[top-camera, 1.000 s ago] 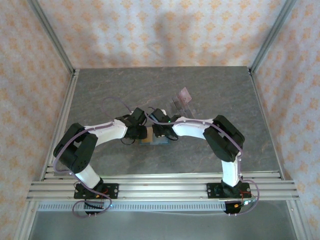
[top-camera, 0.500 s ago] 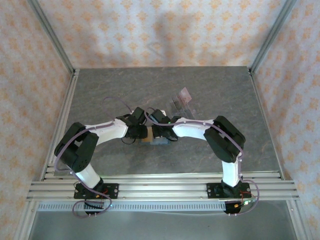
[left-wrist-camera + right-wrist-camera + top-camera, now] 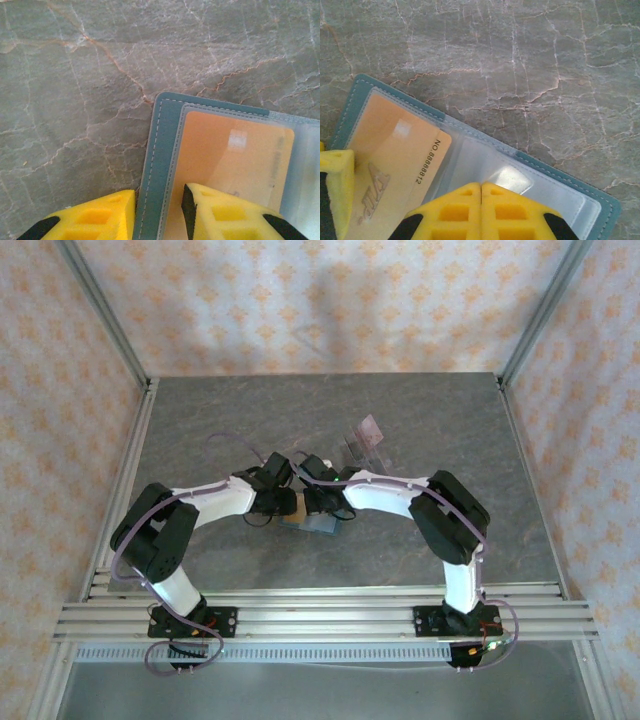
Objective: Put the credit cards into the card holder
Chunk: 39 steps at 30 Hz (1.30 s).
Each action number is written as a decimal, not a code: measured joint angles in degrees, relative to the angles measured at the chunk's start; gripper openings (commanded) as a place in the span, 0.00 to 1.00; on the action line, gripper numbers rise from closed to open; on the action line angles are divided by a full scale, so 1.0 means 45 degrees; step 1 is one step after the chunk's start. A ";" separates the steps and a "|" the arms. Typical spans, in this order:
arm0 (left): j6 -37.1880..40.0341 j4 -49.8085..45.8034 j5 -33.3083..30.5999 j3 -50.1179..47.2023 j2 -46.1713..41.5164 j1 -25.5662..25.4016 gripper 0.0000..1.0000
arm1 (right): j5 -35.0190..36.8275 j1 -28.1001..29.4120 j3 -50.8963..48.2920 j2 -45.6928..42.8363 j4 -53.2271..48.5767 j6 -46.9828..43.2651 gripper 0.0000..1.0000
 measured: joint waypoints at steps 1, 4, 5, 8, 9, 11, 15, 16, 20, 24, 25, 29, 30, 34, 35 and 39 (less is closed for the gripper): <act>0.0000 0.0029 0.0024 0.0005 0.0019 0.0000 0.33 | -0.0058 -0.0005 0.0000 0.0005 0.0000 0.0087 0.05; 0.0000 0.0034 0.0063 0.0010 0.0019 0.0010 0.33 | -0.0379 -0.0083 0.0000 0.0005 0.0107 0.0418 0.08; 0.0000 0.0039 0.0068 0.0010 0.0019 0.0010 0.33 | -0.0457 -0.0112 0.0000 0.0005 0.0170 0.0534 0.09; 0.0000 0.0039 0.0121 0.0010 0.0019 0.0034 0.33 | -0.0675 -0.0204 0.0000 0.0005 0.0374 0.0850 0.14; -0.0005 0.0044 0.0141 0.0010 0.0019 0.0034 0.33 | -0.0729 -0.0223 0.0000 0.0005 0.0461 0.0976 0.16; -0.0102 0.0044 0.0160 0.0010 0.0019 0.0034 0.33 | -0.0811 -0.0257 0.0000 0.0005 0.0597 0.1107 0.18; -0.0223 0.0068 0.0214 0.0010 0.0019 0.0044 0.33 | -0.0937 -0.0311 -0.0005 0.0005 0.0860 0.1481 0.20; -0.0257 0.0078 0.0228 0.0010 0.0019 0.0049 0.33 | -0.0967 -0.0325 -0.0005 0.0005 0.0923 0.1569 0.20; -0.0306 0.0073 0.0189 0.0010 0.0019 0.0019 0.33 | -0.1185 -0.0427 -0.0029 -0.0015 0.1690 0.1953 0.19; -0.0316 0.0073 0.0189 0.0010 0.0019 0.0019 0.33 | -0.1438 -0.0525 -0.0223 -0.0185 0.2701 0.2380 0.21; -0.0330 0.0073 0.0189 0.0010 0.0019 0.0019 0.33 | -0.1540 -0.0559 -0.0325 -0.0262 0.2909 0.2477 0.22; -0.0350 0.0073 0.0194 0.0005 0.0015 0.0019 0.34 | -0.1783 -0.0588 -0.0525 -0.0355 0.3405 0.2798 0.24; -0.0359 0.0073 0.0189 -0.0005 0.0005 0.0019 0.34 | -0.1846 -0.0622 -0.0573 -0.0355 0.3458 0.2871 0.24; -0.0442 0.0049 0.0117 -0.0199 -0.0228 0.0019 0.36 | -0.2205 -0.0670 -0.0753 -0.0355 0.3837 0.3152 0.24; -0.0437 -0.0005 0.0112 -0.0267 -0.0325 0.0019 0.36 | -0.2244 -0.0665 -0.0782 -0.0355 0.3939 0.3191 0.25; -0.0437 -0.0214 0.0121 -0.0461 -0.0563 -0.0053 0.36 | -0.1982 -0.0665 -0.0787 -0.0559 0.3818 0.3089 0.32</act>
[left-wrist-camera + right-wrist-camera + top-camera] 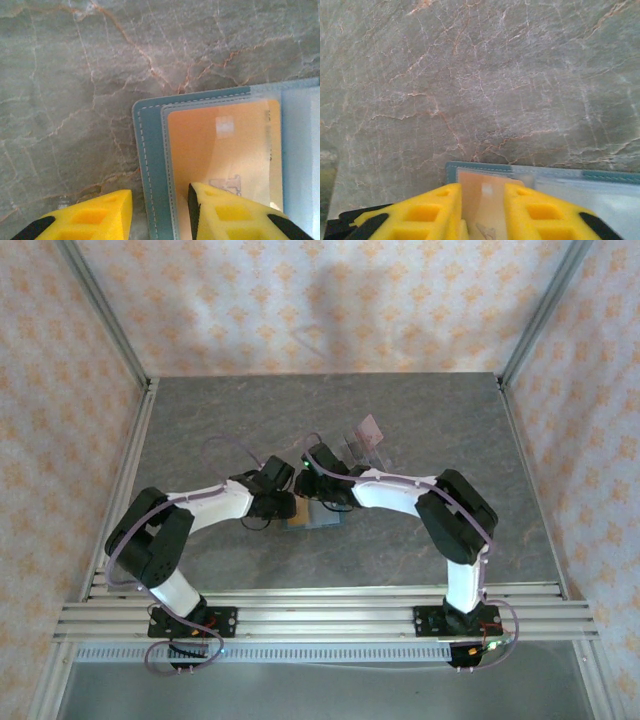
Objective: Put the credit cards into the card holder
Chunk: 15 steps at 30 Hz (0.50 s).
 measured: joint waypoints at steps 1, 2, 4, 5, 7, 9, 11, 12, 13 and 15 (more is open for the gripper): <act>0.0005 -0.0005 0.0005 -0.0010 -0.0005 0.0000 0.36 | 0.0131 -0.0015 0.0000 -0.0151 -0.0175 -0.0087 0.34; 0.0005 -0.0010 0.0010 -0.0010 -0.0005 0.0000 0.36 | 0.0223 -0.0058 -0.0005 -0.0350 -0.0369 -0.0214 0.37; 0.0000 -0.0010 0.0034 -0.0010 -0.0005 0.0000 0.36 | 0.0379 -0.0194 -0.0010 -0.0782 -0.0724 -0.0423 0.39; 0.0000 -0.0010 0.0034 -0.0010 -0.0005 0.0000 0.36 | 0.0495 -0.0301 -0.0010 -0.0991 -0.0918 -0.0573 0.41; 0.0000 -0.0015 0.0039 -0.0010 -0.0005 0.0000 0.36 | 0.0719 -0.0568 -0.0010 -0.1311 -0.1287 -0.0913 0.45; 0.0005 -0.0010 0.0039 -0.0010 -0.0005 0.0000 0.36 | 0.0772 -0.0869 -0.0010 -0.1418 -0.1588 -0.1243 0.47; 0.0005 -0.0010 0.0039 -0.0010 -0.0005 0.0000 0.36 | 0.0787 -0.1117 -0.0010 -0.1399 -0.1948 -0.1545 0.48; 0.0005 -0.0010 0.0039 -0.0010 -0.0005 0.0000 0.36 | 0.0782 -0.1195 -0.0005 -0.1360 -0.2176 -0.1681 0.49; 0.0005 -0.0010 0.0039 -0.0010 -0.0005 0.0000 0.36 | 0.0763 -0.1234 0.0019 -0.1297 -0.2375 -0.1812 0.49; 0.0005 -0.0010 0.0034 -0.0010 -0.0005 0.0000 0.36 | 0.0685 -0.1248 0.0141 -0.1044 -0.2681 -0.2021 0.52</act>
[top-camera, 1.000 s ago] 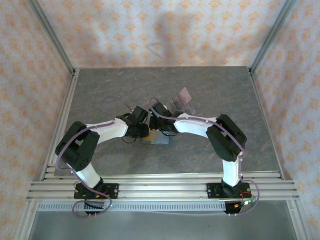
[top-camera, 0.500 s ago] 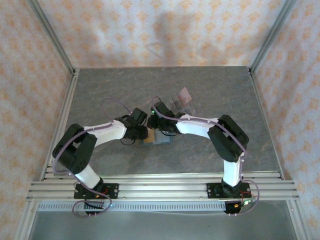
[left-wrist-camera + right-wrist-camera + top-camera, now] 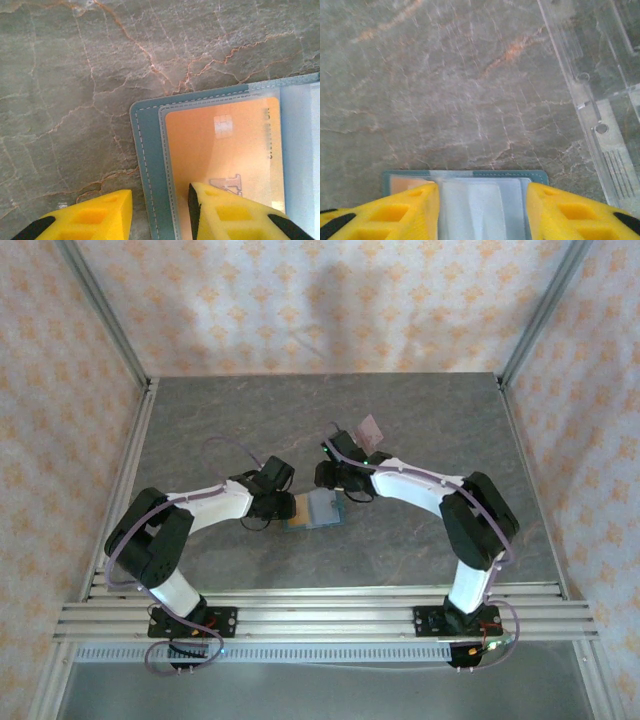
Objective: Put the credit cards into the card holder
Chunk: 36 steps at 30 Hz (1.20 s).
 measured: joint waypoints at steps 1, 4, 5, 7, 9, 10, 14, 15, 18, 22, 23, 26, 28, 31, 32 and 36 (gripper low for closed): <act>0.0000 0.0000 0.0000 0.0000 0.0000 0.0000 0.36 | -0.0102 0.0000 0.0073 0.0175 -0.0087 -0.0107 0.52; 0.0000 0.0000 0.0000 0.0000 0.0000 0.0000 0.36 | -0.0418 0.0000 0.0257 0.0661 -0.0253 -0.0306 0.53; 0.0000 0.0000 0.0000 0.0000 0.0000 0.0000 0.36 | -0.0597 0.0000 0.0287 0.0806 -0.0291 -0.0379 0.53; 0.0000 0.0000 0.0000 0.0000 0.0000 0.0000 0.36 | -0.0879 0.0000 0.0301 0.1005 -0.0296 -0.0437 0.53; 0.0000 0.0000 0.0000 0.0000 0.0000 0.0000 0.36 | -0.1239 0.0000 0.0359 0.1224 -0.0287 -0.0452 0.53; 0.0000 0.0000 0.0000 0.0000 0.0000 0.0000 0.36 | -0.1345 0.0000 0.0384 0.1297 -0.0287 -0.0461 0.53; 0.0000 0.0000 0.0000 0.0000 0.0000 0.0000 0.36 | -0.1904 0.0000 0.0437 0.1467 -0.0272 -0.0481 0.52; 0.0000 0.0000 0.0005 0.0000 0.0000 0.0000 0.36 | -0.2001 0.0000 0.0437 0.1467 -0.0219 -0.0481 0.51; 0.0000 0.0000 0.0000 0.0000 0.0005 0.0000 0.36 | -0.2302 0.0005 0.0437 0.1467 -0.0092 -0.0476 0.50; 0.0000 0.0000 0.0000 0.0000 0.0005 0.0000 0.36 | -0.2385 0.0097 0.0432 0.1384 0.0000 -0.0481 0.49; -0.0005 0.0000 0.0005 0.0000 0.0015 0.0000 0.36 | -0.2380 0.0155 0.0437 0.1331 0.0000 -0.0481 0.49; 0.0000 0.0005 0.0005 0.0000 0.0024 0.0000 0.36 | -0.2327 0.0369 0.0437 0.1224 -0.0010 -0.0481 0.49; 0.0000 0.0005 0.0005 0.0000 0.0024 0.0000 0.36 | -0.2225 0.0520 0.0452 0.1209 -0.0102 -0.0486 0.49; 0.0000 0.0005 0.0005 0.0000 0.0024 0.0000 0.36 | -0.2123 0.0738 0.0457 0.1209 -0.0233 -0.0486 0.48; -0.0005 0.0005 0.0010 0.0000 0.0024 0.0000 0.36 | -0.2123 0.0801 0.0457 0.1209 -0.0243 -0.0481 0.48; -0.0005 0.0005 0.0010 0.0000 0.0024 0.0000 0.36 | -0.2244 0.1035 0.0457 0.1209 -0.0160 -0.0442 0.47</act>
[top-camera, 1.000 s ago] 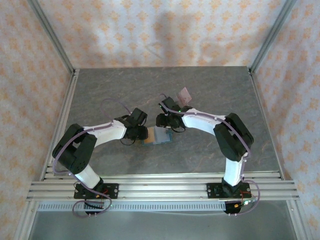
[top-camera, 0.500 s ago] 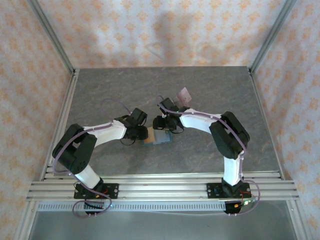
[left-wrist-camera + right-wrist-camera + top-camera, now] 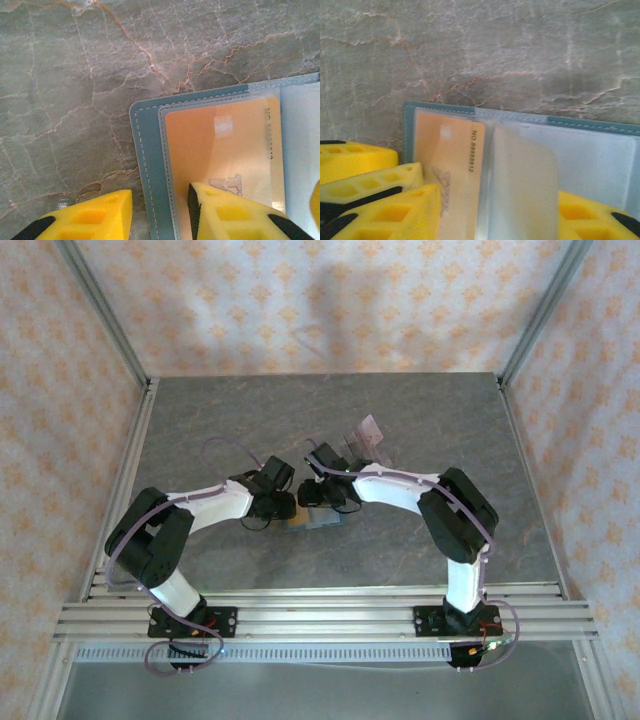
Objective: Put the credit cards into the card holder
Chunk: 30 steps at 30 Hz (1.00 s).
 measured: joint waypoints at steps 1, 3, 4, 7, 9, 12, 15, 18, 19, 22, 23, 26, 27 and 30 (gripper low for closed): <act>0.0000 0.0000 0.0000 0.0000 0.0000 0.0000 0.36 | -0.0068 0.0034 0.0000 0.0000 0.0073 0.0024 0.48; -0.0005 -0.0005 -0.0005 0.0000 0.0000 0.0000 0.36 | -0.0272 0.0083 0.0000 0.0000 0.0345 0.0141 0.48; -0.0005 -0.0005 0.0000 0.0000 0.0000 0.0015 0.36 | -0.0345 0.0087 -0.0005 -0.0005 0.0393 0.0219 0.48; -0.0010 -0.0015 -0.0010 0.0000 -0.0005 0.0078 0.36 | -0.0631 0.0044 -0.0044 0.0015 0.0690 0.0568 0.49; -0.0010 -0.0063 -0.0005 -0.0005 -0.0019 0.0219 0.36 | -0.0821 0.0024 -0.0068 0.0117 0.1044 0.0869 0.51; -0.0019 -0.0131 -0.0005 -0.0087 -0.0121 0.0457 0.37 | -0.1137 -0.0010 -0.0204 0.0272 0.1705 0.1273 0.53; -0.0078 -0.0209 -0.0019 -0.0165 -0.0257 0.0544 0.39 | -0.1326 -0.0005 -0.0316 0.0306 0.2084 0.1530 0.55; -0.0185 -0.0233 0.0049 -0.0306 -0.0393 0.0665 0.39 | -0.1384 -0.0005 -0.0413 0.0306 0.2307 0.1715 0.56; -0.0204 -0.0248 0.0087 -0.0350 -0.0457 0.0690 0.39 | -0.1389 -0.0005 -0.0427 0.0306 0.2395 0.1758 0.56; -0.0228 -0.0257 0.0131 -0.0495 -0.0661 0.0738 0.39 | -0.1375 -0.0005 -0.0461 0.0306 0.2613 0.1880 0.56; -0.0233 -0.0282 0.0194 -0.0588 -0.0797 0.0787 0.39 | -0.1370 -0.0005 -0.0461 0.0306 0.2681 0.1933 0.56; -0.0238 -0.0403 0.0340 -0.0821 -0.1282 0.0942 0.39 | -0.1370 -0.0005 -0.0461 0.0306 0.2861 0.1991 0.56; -0.0243 -0.0461 0.0335 -0.0903 -0.1506 0.1001 0.39 | -0.1365 -0.0005 -0.0461 0.0306 0.2905 0.2021 0.56; -0.0287 -0.0651 0.0165 -0.0981 -0.2064 0.1132 0.33 | -0.1370 -0.0005 -0.0461 0.0306 0.2982 0.2074 0.56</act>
